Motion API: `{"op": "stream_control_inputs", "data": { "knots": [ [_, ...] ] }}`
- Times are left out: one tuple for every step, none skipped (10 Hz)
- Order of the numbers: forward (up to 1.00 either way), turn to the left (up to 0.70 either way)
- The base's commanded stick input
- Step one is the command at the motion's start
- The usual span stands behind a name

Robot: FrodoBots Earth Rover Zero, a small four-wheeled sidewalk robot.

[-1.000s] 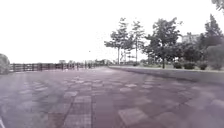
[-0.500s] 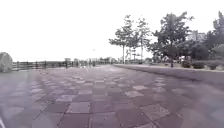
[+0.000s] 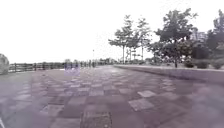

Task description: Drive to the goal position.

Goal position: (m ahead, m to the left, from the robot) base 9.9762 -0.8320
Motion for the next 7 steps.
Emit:
{"op": "stream_control_inputs", "data": {
  "knots": [
    [1.00, 0.00],
    [1.00, 0.00],
    [1.00, 0.00],
    [1.00, 0.00],
    [1.00, 0.00],
    [1.00, 0.00],
    [1.00, 0.03]
  ]
}}
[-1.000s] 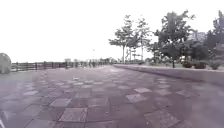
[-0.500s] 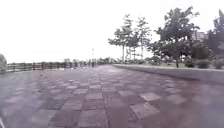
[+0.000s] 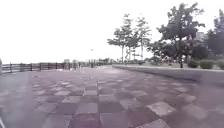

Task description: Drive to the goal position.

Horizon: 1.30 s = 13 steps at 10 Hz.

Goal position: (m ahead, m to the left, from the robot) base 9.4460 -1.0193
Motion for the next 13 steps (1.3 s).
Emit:
{"op": "stream_control_inputs", "data": {
  "knots": [
    [1.00, 0.35],
    [1.00, 0.27],
    [1.00, 0.10],
    [1.00, 0.00],
    [1.00, 0.00],
    [1.00, 0.00],
    [1.00, 0.00],
    [1.00, 0.00],
    [1.00, 0.00],
    [1.00, 0.00],
    [1.00, 0.00],
    [1.00, 0.00],
    [1.00, 0.00]
  ]
}}
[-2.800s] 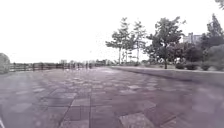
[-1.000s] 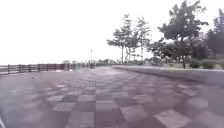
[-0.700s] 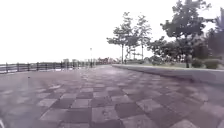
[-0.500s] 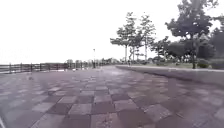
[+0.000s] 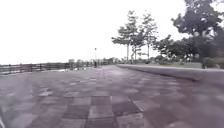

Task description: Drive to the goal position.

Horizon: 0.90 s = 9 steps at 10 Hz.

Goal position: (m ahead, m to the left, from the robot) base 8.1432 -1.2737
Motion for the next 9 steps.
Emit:
{"op": "stream_control_inputs", "data": {
  "knots": [
    [1.00, 0.00],
    [1.00, 0.00],
    [1.00, 0.00],
    [1.00, 0.00],
    [1.00, 0.00],
    [1.00, 0.00],
    [1.00, 0.00],
    [1.00, 0.00],
    [1.00, 0.00]
  ]
}}
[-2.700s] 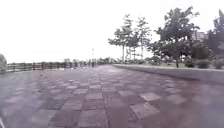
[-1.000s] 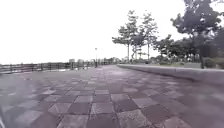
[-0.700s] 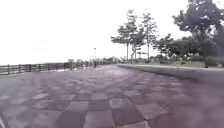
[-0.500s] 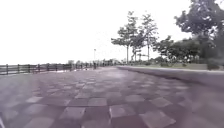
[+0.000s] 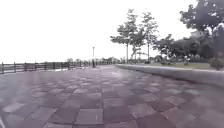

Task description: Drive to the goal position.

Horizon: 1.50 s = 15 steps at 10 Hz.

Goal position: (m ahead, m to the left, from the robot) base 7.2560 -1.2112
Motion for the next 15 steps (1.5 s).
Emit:
{"op": "stream_control_inputs", "data": {
  "knots": [
    [1.00, 0.00],
    [1.00, 0.00],
    [1.00, 0.00],
    [1.00, 0.00],
    [1.00, 0.00],
    [1.00, 0.00],
    [1.00, 0.00],
    [1.00, 0.00],
    [1.00, 0.00],
    [1.00, 0.00],
    [1.00, 0.00],
    [1.00, 0.00],
    [1.00, 0.00],
    [1.00, 0.00],
    [1.00, 0.00]
  ]
}}
